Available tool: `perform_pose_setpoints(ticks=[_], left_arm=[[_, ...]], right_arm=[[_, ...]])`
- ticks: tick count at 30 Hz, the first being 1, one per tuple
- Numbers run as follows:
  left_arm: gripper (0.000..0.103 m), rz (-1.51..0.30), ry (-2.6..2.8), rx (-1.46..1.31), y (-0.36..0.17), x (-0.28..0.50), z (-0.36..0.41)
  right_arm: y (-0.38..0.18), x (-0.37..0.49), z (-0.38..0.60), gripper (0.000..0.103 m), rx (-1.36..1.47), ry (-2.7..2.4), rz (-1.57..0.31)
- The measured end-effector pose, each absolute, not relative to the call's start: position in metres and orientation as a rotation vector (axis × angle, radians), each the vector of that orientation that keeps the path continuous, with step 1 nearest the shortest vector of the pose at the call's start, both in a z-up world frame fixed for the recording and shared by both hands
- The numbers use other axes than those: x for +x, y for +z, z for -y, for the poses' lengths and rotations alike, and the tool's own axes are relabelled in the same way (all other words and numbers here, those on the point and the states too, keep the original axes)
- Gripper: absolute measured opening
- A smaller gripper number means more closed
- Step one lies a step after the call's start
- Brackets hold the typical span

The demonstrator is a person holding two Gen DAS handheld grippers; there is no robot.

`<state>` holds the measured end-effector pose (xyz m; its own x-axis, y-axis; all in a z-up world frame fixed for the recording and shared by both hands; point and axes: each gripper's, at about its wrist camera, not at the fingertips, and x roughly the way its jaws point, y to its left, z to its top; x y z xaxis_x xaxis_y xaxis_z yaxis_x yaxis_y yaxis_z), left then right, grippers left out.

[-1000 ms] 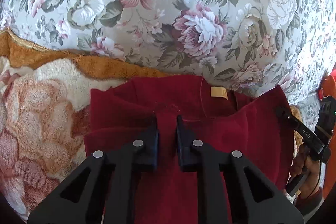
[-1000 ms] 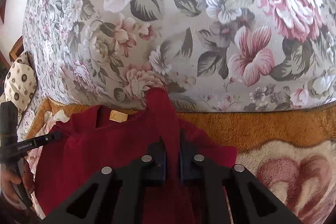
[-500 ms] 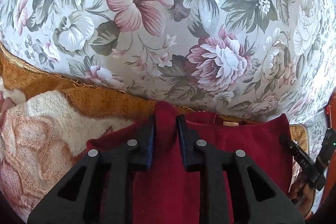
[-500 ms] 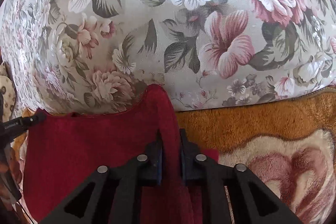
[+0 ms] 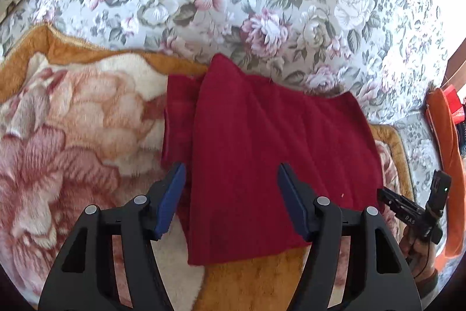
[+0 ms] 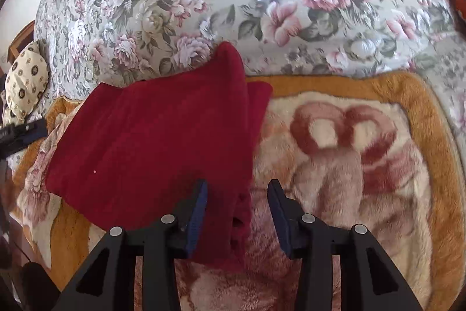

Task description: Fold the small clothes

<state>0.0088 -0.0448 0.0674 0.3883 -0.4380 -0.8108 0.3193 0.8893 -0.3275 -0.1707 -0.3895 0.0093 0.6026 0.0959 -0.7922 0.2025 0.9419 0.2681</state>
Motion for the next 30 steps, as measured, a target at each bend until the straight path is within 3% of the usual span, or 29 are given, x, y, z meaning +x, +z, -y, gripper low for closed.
perform_pose_setpoints(ticks=[2, 4, 11, 19, 30], left_arm=[[0.065, -1.141, -0.431, -0.079, 0.041, -0.004, 0.049], [0.065, -1.179, -0.372, -0.085, 0.022, -0.008, 0.049], [0.066, -1.151, -0.360, -0.142, 0.020, -0.013, 0.036], [0.066, -1.053, -0.299, -0.145, 0.059, -0.017, 0.030], [0.066, -1.069, -0.243, -0.207, 0.039, 0.004, 0.038]], right_arm=[[0.007, -0.174, 0.382, 0.013, 0.351, -0.004, -0.910], [0.013, -0.178, 0.376, 0.008, 0.282, -0.027, -0.895], [0.008, -0.181, 0.377, 0.007, 0.214, -0.096, -0.925], [0.052, -0.188, 0.360, 0.010, 0.252, -0.135, -0.844], [0.048, -0.087, 0.367, 0.011, 0.322, -0.120, -0.849]])
